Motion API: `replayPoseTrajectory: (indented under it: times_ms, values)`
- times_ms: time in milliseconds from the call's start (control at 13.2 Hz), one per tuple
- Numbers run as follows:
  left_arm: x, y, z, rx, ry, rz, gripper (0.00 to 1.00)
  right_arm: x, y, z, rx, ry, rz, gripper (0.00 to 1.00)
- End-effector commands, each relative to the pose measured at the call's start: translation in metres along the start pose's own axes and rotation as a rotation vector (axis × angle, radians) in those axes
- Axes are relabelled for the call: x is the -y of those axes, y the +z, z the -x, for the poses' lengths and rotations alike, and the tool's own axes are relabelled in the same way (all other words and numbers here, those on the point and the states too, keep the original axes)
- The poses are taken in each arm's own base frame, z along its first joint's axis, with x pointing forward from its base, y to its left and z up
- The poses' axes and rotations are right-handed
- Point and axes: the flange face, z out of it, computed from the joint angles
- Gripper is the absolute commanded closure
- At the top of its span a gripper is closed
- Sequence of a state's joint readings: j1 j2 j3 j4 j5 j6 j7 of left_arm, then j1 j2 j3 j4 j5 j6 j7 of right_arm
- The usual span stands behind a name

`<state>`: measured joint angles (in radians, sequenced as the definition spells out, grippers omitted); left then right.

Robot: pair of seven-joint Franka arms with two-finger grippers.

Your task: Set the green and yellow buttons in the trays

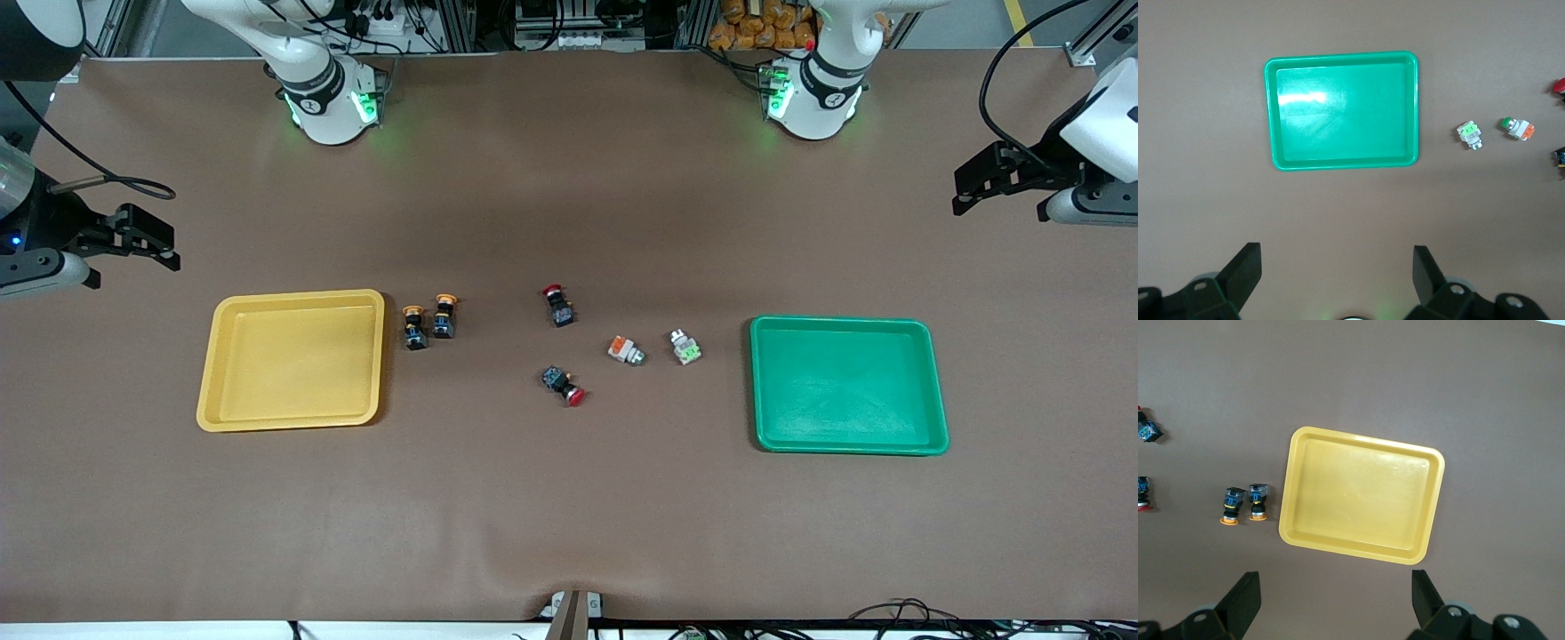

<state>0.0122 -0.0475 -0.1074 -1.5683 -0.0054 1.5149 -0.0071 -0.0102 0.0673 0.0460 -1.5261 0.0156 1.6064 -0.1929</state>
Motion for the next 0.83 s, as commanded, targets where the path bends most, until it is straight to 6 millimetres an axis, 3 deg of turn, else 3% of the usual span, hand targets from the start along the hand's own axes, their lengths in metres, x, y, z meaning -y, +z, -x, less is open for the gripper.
replayPoseTrajectory:
  times_ms: [0, 755]
  values:
    - [-0.0010, -0.0021, 0.0003, 0.008, -0.014, 0.002, 0.00, -0.0002, -0.0012, -0.0002, -0.008, -0.007, -0.002, 0.00]
    - [-0.0040, 0.0020, -0.0014, 0.017, -0.014, 0.003, 0.00, -0.0042, -0.0080, 0.0069, -0.001, -0.020, -0.007, 0.00]
